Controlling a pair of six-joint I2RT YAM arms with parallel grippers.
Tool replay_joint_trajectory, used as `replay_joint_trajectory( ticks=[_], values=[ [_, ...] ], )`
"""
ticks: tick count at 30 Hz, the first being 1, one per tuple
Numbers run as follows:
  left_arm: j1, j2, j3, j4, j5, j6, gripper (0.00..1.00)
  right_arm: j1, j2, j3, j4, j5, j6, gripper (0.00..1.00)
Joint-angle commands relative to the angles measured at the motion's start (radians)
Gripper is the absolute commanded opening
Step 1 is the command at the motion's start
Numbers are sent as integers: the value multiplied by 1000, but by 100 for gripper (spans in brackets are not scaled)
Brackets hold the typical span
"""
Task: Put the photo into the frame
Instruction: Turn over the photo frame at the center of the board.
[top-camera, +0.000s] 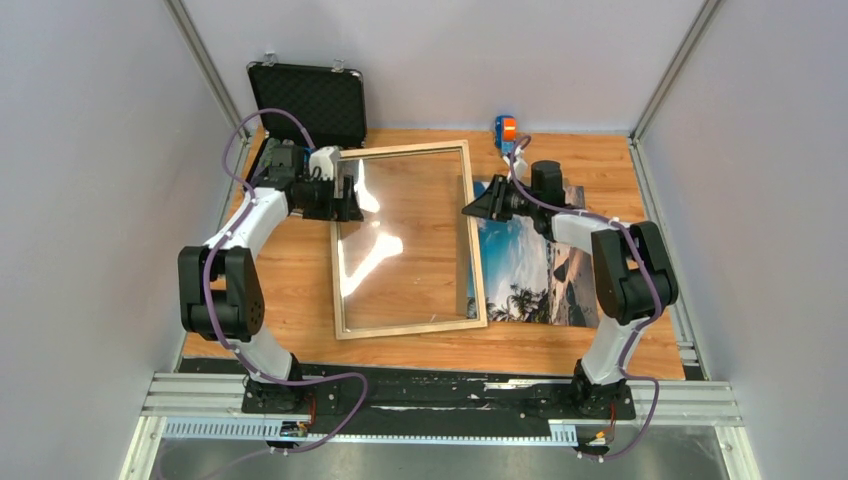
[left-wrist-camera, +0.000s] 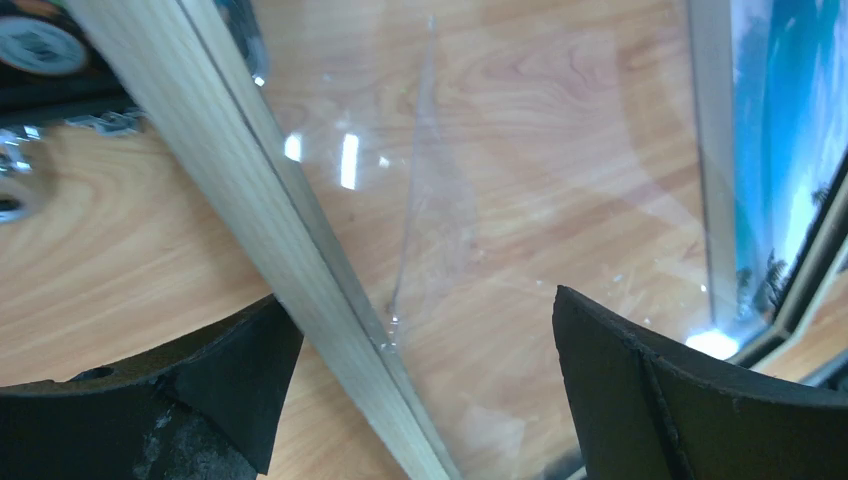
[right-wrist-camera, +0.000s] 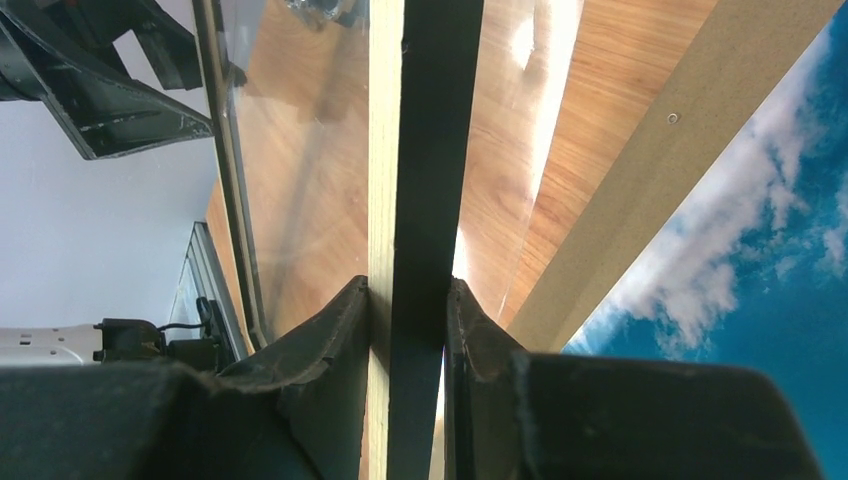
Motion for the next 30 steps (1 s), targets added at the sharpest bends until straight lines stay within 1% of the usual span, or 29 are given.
replay_joint_trajectory(
  ticks=[1, 4, 9, 13, 19, 25, 30],
  values=[
    [16, -13, 91, 5, -115, 21, 100, -16, -94, 10, 111, -44, -2, 0],
    [19, -26, 108, 6, -155, 21, 100, -25, -125, 47, 93, -52, -3, 0],
    [19, -32, 161, -19, -214, 8, 100, -33, -165, 158, -20, -60, -18, 0],
    [20, -45, 179, -29, -227, -4, 100, -50, -183, 288, -145, -33, -46, 0],
    [20, -78, 176, -32, -242, -12, 100, -56, -201, 501, -355, 50, -132, 0],
    [20, -109, 177, -32, -227, -24, 100, -49, -195, 674, -460, 109, -178, 0],
    [20, -119, 184, -43, -219, -29, 100, -12, -180, 828, -555, 158, -229, 0]
  ],
)
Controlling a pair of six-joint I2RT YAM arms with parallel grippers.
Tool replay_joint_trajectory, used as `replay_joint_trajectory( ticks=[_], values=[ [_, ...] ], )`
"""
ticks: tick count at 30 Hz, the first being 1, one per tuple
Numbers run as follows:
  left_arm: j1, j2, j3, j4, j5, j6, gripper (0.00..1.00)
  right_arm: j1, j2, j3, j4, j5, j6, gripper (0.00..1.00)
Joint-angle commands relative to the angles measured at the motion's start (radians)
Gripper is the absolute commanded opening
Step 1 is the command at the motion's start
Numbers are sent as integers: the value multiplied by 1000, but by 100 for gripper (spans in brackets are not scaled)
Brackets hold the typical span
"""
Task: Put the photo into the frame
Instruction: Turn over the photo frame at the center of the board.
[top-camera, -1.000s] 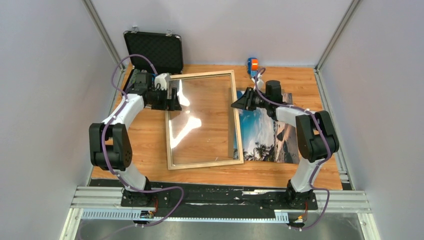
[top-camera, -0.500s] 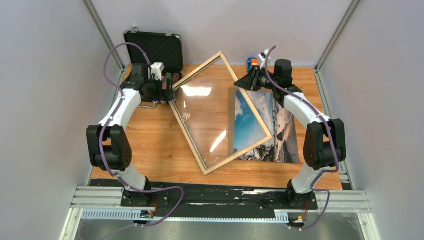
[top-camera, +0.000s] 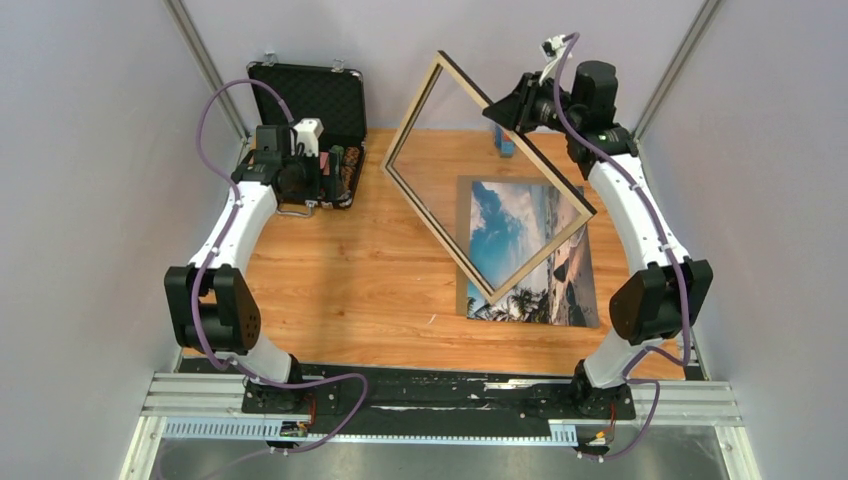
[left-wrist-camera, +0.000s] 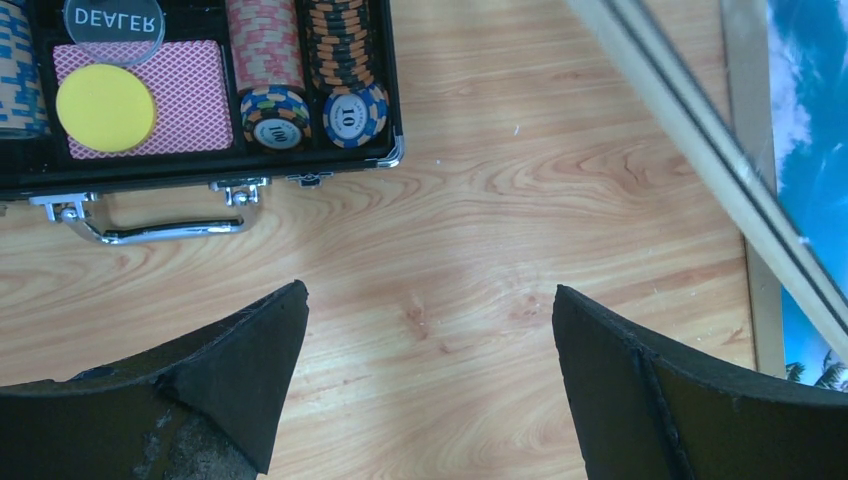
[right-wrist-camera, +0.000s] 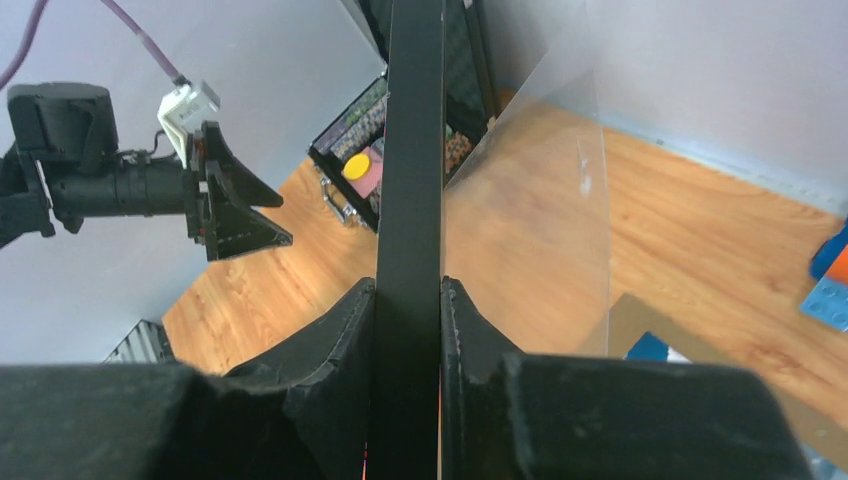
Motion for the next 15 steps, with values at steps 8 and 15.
replay_joint_trajectory(
  ticks=[8, 15],
  values=[
    [4, -71, 24, -12, 4, -18, 100, 218, -26, 280, -151, 379, -479, 0],
    [6, -75, 7, -7, -19, -19, 100, 382, 5, 205, -88, 740, -807, 0]
  ],
)
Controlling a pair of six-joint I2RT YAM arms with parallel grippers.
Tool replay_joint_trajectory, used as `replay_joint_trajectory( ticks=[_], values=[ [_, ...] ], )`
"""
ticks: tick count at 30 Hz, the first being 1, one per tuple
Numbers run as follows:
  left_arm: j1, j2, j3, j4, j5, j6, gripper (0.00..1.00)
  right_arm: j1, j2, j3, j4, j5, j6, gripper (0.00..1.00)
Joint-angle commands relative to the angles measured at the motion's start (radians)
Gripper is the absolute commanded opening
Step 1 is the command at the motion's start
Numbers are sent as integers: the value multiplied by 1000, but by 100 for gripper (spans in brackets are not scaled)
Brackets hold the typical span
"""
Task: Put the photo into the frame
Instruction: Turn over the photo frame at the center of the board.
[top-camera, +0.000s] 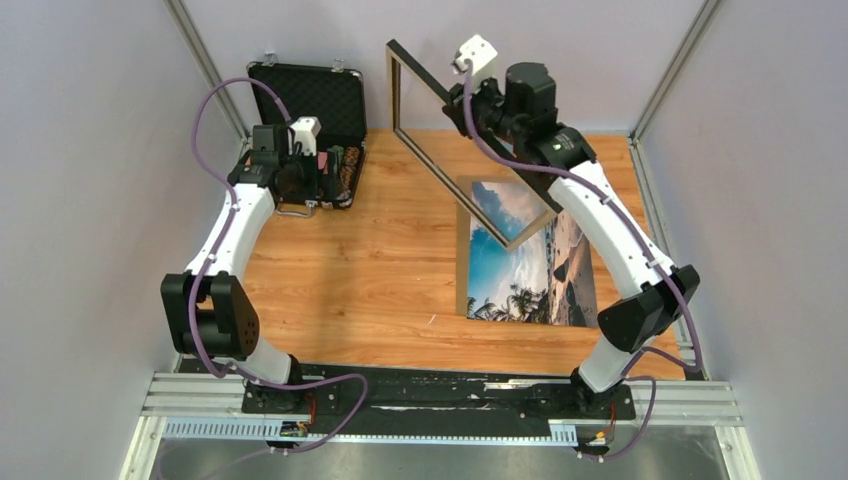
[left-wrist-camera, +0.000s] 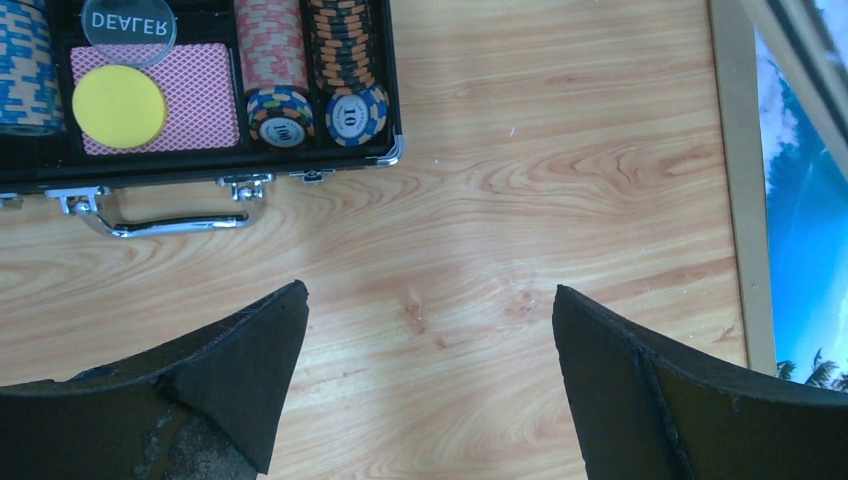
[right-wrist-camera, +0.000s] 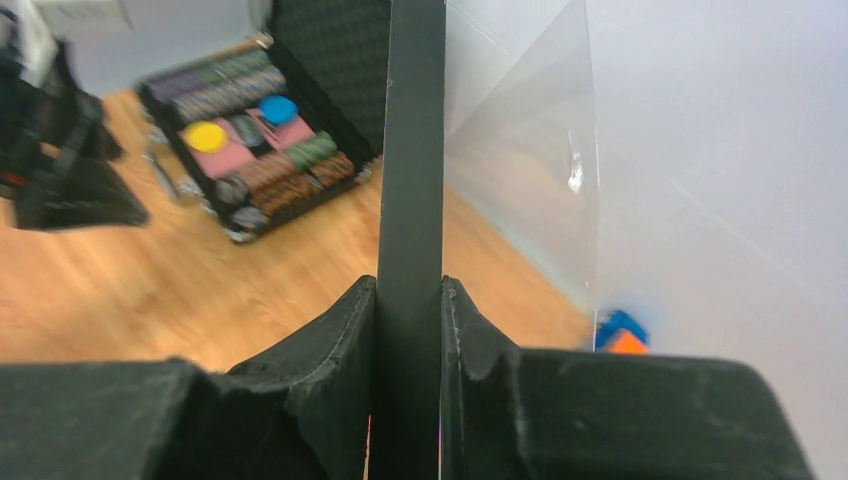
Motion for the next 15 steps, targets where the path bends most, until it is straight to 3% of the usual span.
replay_joint_trajectory(
  ticks=[1, 9, 15],
  values=[
    [8, -42, 8, 8, -15, -15, 100, 94, 0, -48, 123, 335, -303, 0],
    [53, -60, -14, 48, 128, -80, 100, 239, -35, -359, 240, 520, -375, 0],
    [61, -64, -36, 129, 285, -233, 100, 313, -34, -530, 285, 562, -319, 0]
  ],
)
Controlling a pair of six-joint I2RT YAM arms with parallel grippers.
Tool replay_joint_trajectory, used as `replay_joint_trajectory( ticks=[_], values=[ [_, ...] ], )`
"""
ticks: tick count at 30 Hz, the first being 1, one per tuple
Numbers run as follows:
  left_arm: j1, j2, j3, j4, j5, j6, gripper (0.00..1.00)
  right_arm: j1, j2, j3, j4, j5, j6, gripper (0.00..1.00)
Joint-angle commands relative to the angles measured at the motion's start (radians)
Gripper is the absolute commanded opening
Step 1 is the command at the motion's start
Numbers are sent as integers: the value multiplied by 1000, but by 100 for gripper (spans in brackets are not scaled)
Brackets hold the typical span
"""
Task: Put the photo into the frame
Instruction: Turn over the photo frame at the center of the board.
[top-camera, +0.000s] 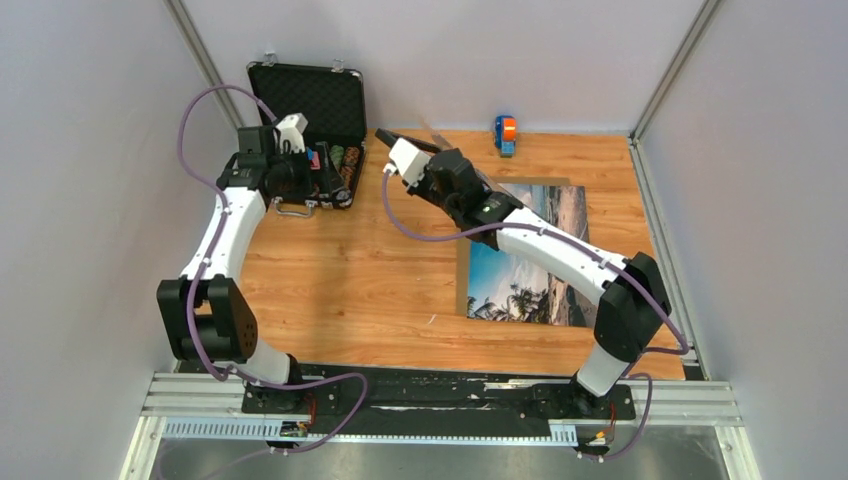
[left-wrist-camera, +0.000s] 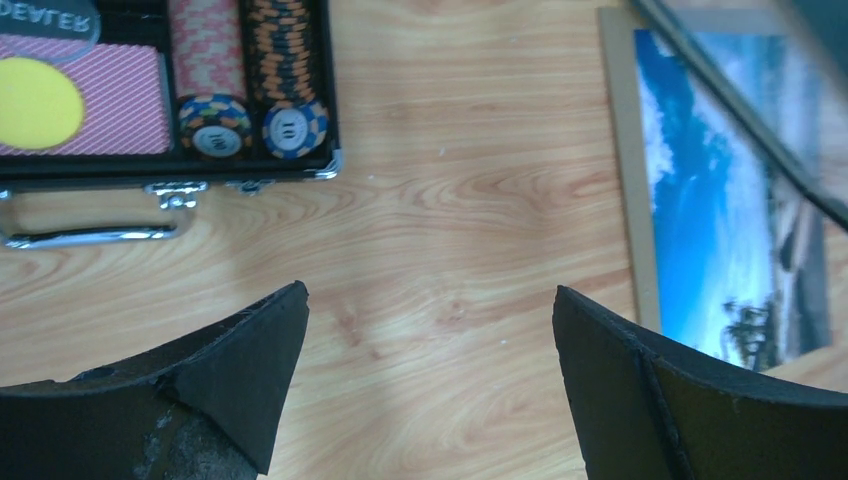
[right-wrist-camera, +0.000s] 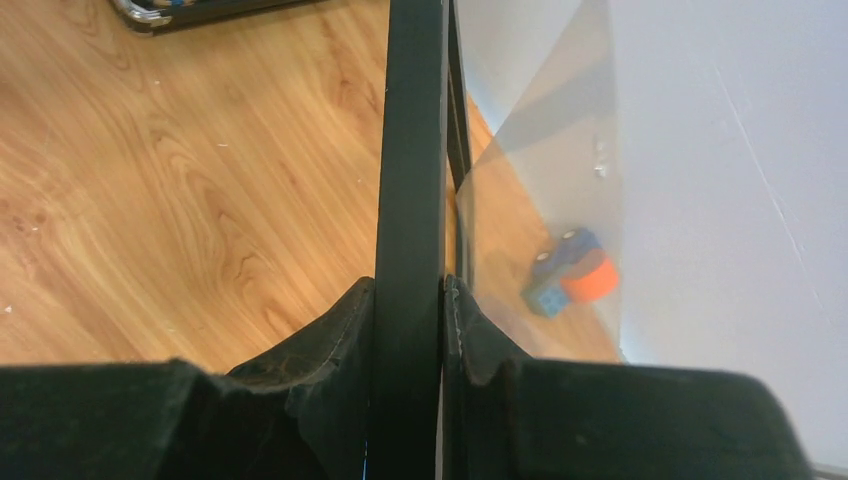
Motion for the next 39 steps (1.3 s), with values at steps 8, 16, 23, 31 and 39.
replay_joint_trajectory(
  ticks=[8, 16, 23, 31, 39],
  values=[
    [2, 55, -144, 354, 319, -640, 100, 76, 37, -125, 60, 45, 213, 0],
    [-76, 106, -205, 585, 290, -904, 100, 126, 126, -108, 31, 28, 276, 0],
    [-84, 138, -209, 622, 259, -980, 97, 133, 149, -114, 18, 9, 302, 0],
    [-116, 227, -186, 607, 233, -950, 84, 136, 148, -110, 10, 4, 309, 0],
    [-166, 303, -150, 656, 231, -979, 65, 142, 152, -106, 3, -7, 312, 0]
  ],
)
